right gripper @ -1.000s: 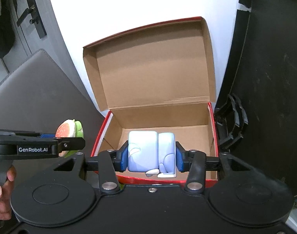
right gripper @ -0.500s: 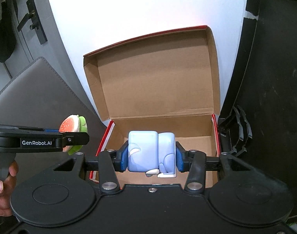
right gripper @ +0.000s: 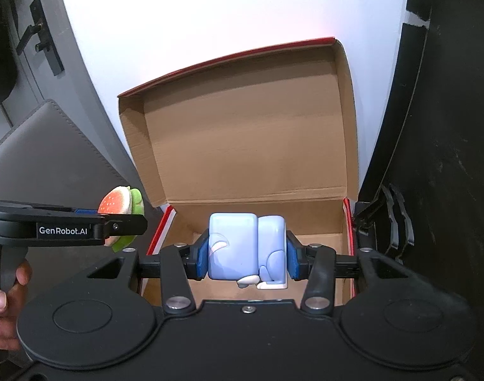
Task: Organize objects
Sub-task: 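Carry the burger with the left tool into the shoebox while the right tool carries the cube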
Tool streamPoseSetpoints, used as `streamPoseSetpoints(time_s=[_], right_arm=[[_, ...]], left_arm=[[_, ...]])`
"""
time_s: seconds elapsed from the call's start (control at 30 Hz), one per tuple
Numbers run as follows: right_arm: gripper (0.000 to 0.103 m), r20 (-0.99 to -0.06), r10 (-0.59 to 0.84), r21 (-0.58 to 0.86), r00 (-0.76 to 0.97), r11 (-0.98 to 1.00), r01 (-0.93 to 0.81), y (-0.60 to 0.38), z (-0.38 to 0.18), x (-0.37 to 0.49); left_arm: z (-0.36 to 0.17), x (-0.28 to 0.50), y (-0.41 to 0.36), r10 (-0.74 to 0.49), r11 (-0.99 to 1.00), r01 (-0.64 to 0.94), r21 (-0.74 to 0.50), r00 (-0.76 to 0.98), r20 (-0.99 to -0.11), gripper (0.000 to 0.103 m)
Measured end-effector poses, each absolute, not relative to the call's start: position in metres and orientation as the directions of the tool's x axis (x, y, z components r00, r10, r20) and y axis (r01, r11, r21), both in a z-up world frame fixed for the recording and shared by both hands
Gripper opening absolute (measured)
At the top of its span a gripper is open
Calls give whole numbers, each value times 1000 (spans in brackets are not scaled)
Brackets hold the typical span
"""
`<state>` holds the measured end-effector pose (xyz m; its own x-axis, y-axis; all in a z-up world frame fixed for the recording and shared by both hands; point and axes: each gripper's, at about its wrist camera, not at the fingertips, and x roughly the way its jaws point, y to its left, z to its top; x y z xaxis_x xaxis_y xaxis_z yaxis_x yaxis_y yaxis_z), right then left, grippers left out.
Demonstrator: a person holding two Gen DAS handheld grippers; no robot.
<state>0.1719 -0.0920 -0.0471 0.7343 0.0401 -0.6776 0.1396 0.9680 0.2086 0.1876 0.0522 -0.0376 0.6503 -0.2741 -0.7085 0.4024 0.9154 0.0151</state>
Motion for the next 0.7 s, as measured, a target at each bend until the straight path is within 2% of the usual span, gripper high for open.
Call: streamPoseSetpoints(time_s=[0.5, 0.7], right_arm=[[45, -692, 63, 218, 719, 968, 125, -105, -62, 192], [45, -711, 87, 250, 698, 959, 135, -114, -91, 201]], left_arm=[[-62, 231, 31, -232, 926, 376, 32, 633, -739, 43], [-80, 249, 29, -201, 934, 354, 41, 619, -759, 43]])
